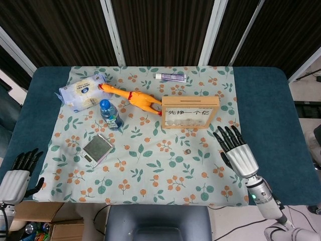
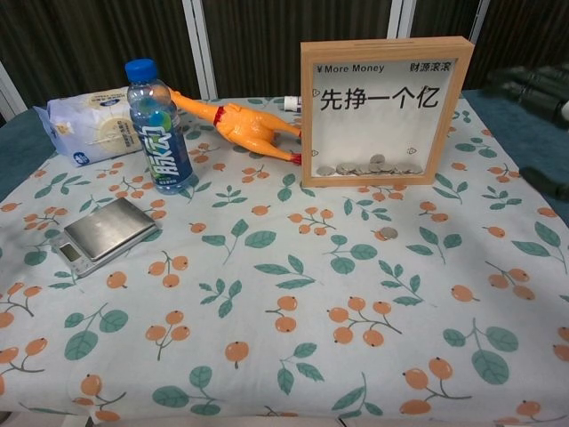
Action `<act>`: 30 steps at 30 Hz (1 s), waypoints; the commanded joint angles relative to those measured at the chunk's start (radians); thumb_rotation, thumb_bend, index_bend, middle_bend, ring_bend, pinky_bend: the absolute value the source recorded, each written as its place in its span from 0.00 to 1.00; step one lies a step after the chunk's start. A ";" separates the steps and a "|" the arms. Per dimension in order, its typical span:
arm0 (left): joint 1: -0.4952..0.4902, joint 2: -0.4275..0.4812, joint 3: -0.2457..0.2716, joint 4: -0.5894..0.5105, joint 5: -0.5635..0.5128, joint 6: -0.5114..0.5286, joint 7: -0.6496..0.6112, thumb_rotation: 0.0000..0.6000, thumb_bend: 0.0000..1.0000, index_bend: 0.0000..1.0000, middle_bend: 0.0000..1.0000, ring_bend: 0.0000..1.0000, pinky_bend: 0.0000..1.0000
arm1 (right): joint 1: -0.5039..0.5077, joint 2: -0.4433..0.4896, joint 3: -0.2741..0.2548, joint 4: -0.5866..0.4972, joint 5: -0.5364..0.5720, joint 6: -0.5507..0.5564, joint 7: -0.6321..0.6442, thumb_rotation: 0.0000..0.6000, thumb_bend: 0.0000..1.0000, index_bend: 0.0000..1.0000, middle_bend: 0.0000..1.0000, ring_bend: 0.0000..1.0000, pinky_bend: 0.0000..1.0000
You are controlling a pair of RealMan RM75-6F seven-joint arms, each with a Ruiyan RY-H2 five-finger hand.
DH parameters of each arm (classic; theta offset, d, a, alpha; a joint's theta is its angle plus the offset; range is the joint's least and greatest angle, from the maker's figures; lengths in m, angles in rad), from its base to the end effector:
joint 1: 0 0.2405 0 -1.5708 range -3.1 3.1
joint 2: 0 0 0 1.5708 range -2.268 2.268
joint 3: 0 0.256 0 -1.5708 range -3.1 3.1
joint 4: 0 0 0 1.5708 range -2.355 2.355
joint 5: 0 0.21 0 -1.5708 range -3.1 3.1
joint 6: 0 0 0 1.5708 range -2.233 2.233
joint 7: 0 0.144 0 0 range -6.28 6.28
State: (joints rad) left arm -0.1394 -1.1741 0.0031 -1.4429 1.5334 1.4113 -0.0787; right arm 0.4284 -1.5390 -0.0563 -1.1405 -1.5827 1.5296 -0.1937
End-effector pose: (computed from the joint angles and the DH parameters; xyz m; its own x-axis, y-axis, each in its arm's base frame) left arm -0.3344 0.1897 0.1401 0.4376 0.0985 0.8938 0.8988 -0.0760 -0.4317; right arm -0.2641 -0.2663 0.0468 0.5894 0.1772 0.7882 -0.6991 -0.3769 0.6075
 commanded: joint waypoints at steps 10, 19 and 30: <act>-0.002 0.000 -0.002 0.013 -0.005 -0.005 -0.014 1.00 0.42 0.00 0.00 0.00 0.00 | 0.019 -0.136 0.030 0.099 0.045 -0.208 0.001 1.00 0.55 0.00 0.02 0.00 0.00; 0.001 0.002 -0.002 0.020 -0.006 0.000 -0.025 1.00 0.41 0.00 0.00 0.00 0.00 | 0.074 -0.263 0.100 0.185 0.084 -0.298 -0.045 1.00 0.52 0.00 0.02 0.00 0.00; 0.008 -0.001 0.000 0.043 -0.011 0.002 -0.051 1.00 0.42 0.00 0.00 0.00 0.00 | 0.113 -0.364 0.133 0.275 0.098 -0.345 -0.058 1.00 0.45 0.00 0.02 0.00 0.00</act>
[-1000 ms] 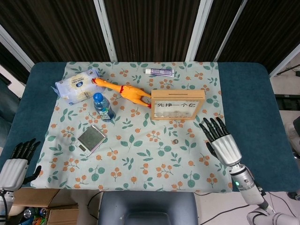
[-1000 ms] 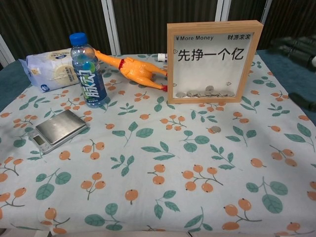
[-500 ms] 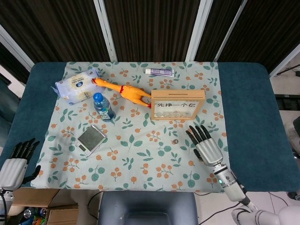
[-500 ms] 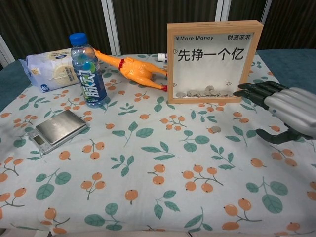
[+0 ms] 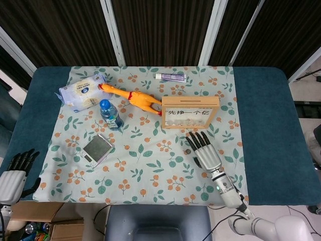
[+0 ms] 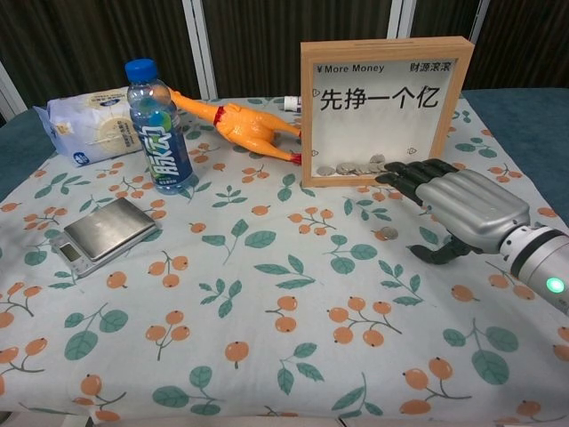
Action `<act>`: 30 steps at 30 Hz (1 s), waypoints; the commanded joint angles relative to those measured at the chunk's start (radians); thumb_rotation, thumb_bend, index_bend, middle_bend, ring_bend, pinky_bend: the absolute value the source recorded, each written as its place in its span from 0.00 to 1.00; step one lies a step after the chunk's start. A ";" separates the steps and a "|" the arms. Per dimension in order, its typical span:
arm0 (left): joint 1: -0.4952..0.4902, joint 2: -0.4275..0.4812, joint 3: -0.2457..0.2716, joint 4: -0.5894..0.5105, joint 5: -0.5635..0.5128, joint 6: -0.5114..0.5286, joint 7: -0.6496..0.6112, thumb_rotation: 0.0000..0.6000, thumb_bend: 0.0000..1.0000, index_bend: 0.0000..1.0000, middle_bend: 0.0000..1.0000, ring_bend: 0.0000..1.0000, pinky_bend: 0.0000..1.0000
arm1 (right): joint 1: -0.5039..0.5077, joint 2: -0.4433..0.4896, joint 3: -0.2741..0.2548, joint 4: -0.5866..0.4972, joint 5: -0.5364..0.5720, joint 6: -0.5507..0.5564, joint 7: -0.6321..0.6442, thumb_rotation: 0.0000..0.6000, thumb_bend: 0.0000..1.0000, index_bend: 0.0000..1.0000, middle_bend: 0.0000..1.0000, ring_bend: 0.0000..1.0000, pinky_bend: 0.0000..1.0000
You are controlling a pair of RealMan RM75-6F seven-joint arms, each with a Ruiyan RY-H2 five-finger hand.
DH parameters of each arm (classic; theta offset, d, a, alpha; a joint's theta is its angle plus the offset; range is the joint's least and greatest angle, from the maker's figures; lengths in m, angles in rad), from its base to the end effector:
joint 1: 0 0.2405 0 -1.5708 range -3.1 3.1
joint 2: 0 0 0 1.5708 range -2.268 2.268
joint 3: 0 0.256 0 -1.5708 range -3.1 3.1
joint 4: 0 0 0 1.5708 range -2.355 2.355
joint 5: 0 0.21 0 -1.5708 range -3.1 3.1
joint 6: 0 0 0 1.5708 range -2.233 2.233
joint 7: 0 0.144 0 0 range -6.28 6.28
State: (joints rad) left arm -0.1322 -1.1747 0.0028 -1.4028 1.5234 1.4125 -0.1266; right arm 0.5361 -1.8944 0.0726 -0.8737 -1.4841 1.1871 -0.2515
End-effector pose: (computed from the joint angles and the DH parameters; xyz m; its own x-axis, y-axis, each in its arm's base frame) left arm -0.3446 0.1885 0.1459 0.4273 0.0975 0.8988 0.9041 -0.0529 -0.4241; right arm -0.2285 -0.3065 -0.0728 0.6225 -0.0278 0.7821 -0.7312 -0.3772 0.5685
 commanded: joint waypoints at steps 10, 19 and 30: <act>0.002 -0.008 0.002 0.022 -0.001 -0.003 -0.019 1.00 0.42 0.00 0.00 0.00 0.00 | 0.015 -0.042 0.012 0.047 0.004 -0.017 -0.010 1.00 0.45 0.30 0.02 0.00 0.00; 0.003 -0.006 0.000 0.023 -0.001 0.000 -0.021 1.00 0.42 0.00 0.00 0.00 0.00 | 0.019 -0.054 0.013 0.059 0.005 -0.029 0.004 1.00 0.45 0.49 0.01 0.00 0.00; 0.002 -0.006 -0.001 0.022 0.001 0.000 -0.018 1.00 0.42 0.00 0.00 0.00 0.00 | 0.019 -0.055 0.015 0.061 0.002 -0.023 0.012 1.00 0.45 0.50 0.01 0.00 0.00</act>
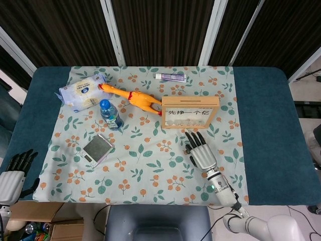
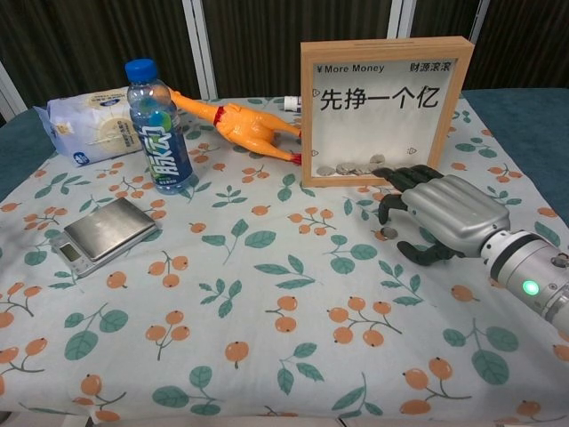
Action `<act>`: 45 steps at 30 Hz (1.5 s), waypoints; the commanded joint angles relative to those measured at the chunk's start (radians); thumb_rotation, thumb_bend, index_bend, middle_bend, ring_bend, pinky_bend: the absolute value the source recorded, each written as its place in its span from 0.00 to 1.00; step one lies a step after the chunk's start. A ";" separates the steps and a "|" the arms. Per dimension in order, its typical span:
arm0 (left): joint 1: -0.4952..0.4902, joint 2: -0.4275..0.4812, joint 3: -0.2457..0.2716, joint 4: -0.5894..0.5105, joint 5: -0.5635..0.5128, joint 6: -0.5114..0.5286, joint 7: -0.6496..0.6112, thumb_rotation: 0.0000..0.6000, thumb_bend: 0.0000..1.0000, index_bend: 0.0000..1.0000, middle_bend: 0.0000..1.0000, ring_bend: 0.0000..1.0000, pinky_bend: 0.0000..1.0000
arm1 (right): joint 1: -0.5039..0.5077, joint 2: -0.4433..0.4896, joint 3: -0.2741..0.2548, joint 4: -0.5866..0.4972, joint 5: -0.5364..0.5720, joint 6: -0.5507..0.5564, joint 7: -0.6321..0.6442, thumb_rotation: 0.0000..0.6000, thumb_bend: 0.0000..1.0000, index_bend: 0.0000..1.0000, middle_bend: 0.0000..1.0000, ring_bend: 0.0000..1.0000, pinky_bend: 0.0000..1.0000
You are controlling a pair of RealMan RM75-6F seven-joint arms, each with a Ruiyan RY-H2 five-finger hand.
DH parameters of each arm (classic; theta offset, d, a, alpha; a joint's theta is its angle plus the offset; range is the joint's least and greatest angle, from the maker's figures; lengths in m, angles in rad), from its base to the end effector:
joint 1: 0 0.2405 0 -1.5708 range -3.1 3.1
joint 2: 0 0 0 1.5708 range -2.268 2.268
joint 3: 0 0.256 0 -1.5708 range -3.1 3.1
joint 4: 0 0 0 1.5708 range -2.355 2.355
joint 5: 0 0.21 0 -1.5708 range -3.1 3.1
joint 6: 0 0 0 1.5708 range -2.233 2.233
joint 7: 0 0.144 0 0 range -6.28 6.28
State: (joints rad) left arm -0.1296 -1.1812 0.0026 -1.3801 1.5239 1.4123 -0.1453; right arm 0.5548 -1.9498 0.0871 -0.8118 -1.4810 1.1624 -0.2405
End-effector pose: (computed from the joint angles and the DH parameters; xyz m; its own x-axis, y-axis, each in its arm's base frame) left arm -0.3487 0.1881 0.1464 0.4247 0.0977 0.9001 0.9054 -0.0483 -0.4219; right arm -0.2220 -0.3108 -0.0867 0.6201 -0.0391 0.7836 -0.7348 -0.3788 0.5626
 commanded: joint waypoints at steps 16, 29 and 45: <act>-0.003 0.005 -0.001 -0.007 0.001 -0.003 0.005 1.00 0.42 0.00 0.00 0.00 0.00 | 0.003 0.007 0.006 -0.006 0.010 -0.018 -0.015 1.00 0.45 0.52 0.01 0.00 0.00; -0.004 0.003 -0.001 0.000 -0.002 -0.009 -0.001 1.00 0.41 0.00 0.00 0.00 0.00 | 0.006 0.006 0.008 -0.011 0.020 -0.038 -0.019 1.00 0.45 0.55 0.01 0.00 0.00; -0.009 -0.003 -0.001 0.013 -0.005 -0.019 -0.008 1.00 0.41 0.00 0.00 0.00 0.00 | 0.011 -0.006 0.008 0.016 0.014 -0.032 0.000 1.00 0.45 0.62 0.01 0.00 0.00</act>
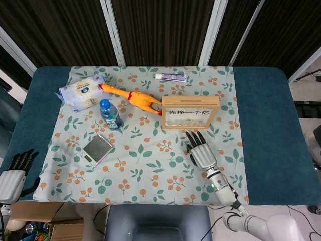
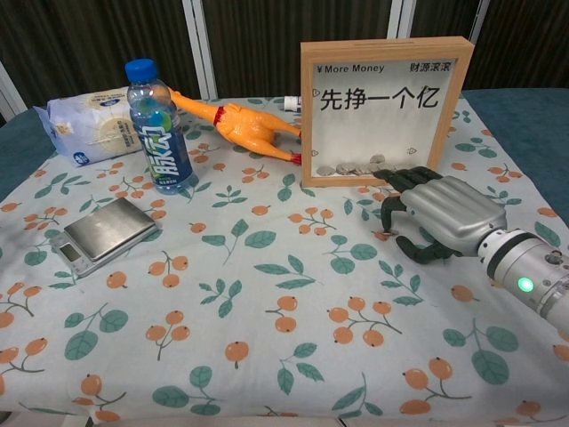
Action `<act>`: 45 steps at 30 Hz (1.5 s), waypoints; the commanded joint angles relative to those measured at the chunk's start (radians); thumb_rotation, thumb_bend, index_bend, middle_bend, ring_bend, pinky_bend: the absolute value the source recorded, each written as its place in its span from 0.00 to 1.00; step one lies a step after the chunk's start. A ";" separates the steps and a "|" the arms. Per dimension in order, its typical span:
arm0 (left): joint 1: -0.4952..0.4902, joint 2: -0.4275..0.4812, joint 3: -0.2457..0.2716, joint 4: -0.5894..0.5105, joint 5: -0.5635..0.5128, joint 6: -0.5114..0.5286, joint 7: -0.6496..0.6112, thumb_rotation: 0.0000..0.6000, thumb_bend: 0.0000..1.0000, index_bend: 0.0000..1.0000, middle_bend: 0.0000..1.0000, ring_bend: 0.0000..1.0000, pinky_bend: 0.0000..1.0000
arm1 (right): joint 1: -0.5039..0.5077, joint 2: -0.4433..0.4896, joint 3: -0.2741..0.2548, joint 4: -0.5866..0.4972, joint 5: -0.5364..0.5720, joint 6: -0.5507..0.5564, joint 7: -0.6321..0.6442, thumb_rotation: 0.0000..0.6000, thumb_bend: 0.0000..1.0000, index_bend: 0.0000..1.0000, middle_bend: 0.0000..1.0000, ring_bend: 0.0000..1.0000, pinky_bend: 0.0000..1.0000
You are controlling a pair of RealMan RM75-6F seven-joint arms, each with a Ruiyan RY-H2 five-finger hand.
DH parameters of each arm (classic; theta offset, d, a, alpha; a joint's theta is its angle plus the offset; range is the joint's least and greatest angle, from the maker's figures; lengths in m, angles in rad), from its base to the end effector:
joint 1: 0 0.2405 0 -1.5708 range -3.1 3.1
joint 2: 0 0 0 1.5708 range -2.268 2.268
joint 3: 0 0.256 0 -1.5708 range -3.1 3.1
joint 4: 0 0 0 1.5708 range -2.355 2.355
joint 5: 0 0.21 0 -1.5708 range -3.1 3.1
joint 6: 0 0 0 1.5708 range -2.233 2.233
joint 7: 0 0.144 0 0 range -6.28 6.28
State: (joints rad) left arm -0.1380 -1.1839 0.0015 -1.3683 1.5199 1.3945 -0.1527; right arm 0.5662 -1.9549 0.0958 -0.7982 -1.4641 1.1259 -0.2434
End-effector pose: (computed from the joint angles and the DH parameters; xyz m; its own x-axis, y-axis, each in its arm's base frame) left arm -0.3509 0.1913 0.1453 0.4262 0.1093 0.8980 0.9046 -0.0480 -0.4235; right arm -0.2237 -0.3156 -0.0896 0.6301 -0.0639 0.7739 -0.7347 -0.3718 0.5675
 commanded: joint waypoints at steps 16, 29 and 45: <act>-0.001 -0.006 0.004 0.012 0.003 -0.002 -0.009 1.00 0.42 0.00 0.00 0.00 0.00 | -0.005 -0.006 -0.005 0.020 -0.013 0.027 0.006 1.00 0.44 0.67 0.01 0.00 0.00; -0.004 -0.010 0.005 0.015 0.011 0.001 -0.015 1.00 0.42 0.00 0.00 0.00 0.00 | -0.003 0.000 -0.006 0.017 -0.026 0.044 0.016 1.00 0.44 0.62 0.02 0.00 0.00; -0.006 -0.003 0.005 0.000 0.011 -0.002 -0.002 1.00 0.42 0.00 0.00 0.00 0.00 | 0.002 0.007 -0.009 0.018 -0.038 0.054 0.044 1.00 0.48 0.66 0.05 0.00 0.00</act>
State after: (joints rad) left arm -0.1445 -1.1871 0.0069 -1.3689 1.5306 1.3926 -0.1548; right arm 0.5679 -1.9478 0.0873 -0.7802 -1.5025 1.1801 -0.1992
